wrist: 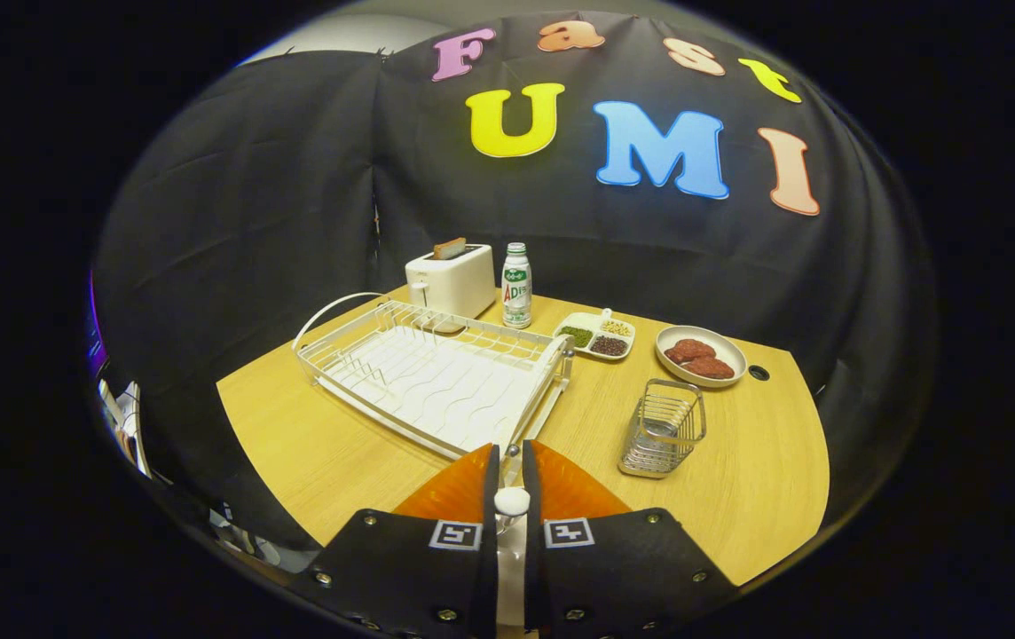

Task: Take the plate from the dish rack, then take the spoon from the basket and place it into the plate.

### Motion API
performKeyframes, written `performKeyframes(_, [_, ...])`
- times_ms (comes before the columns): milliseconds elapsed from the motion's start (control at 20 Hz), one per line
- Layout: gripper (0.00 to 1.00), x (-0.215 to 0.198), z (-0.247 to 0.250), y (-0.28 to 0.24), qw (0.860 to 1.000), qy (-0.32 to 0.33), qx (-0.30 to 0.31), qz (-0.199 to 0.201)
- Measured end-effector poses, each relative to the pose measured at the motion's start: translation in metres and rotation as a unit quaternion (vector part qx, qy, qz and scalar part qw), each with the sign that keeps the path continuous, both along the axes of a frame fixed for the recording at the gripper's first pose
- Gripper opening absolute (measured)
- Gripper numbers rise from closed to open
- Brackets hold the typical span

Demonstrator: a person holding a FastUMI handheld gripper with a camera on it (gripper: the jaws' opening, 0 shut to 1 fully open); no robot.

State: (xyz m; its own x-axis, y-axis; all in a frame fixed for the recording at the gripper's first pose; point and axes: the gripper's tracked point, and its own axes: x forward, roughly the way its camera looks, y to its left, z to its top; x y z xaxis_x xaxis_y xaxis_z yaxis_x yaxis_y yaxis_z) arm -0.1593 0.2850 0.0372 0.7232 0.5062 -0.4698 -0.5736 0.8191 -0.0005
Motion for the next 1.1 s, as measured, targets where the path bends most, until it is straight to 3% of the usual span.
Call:
performKeyframes(200, [0.13,0.000,-0.007,0.011,1.000,0.007,-0.001,0.014])
performKeyframes(550, [0.23,0.013,0.001,-0.010,1.000,-0.002,0.000,-0.015])
performKeyframes(600, [0.28,0.015,0.007,-0.015,1.000,-0.009,0.000,-0.022])
performKeyframes(850, [0.28,0.028,0.055,-0.055,0.994,-0.070,0.013,-0.083])
performKeyframes(1100, [0.28,0.032,0.120,-0.101,0.979,-0.139,0.044,-0.146])
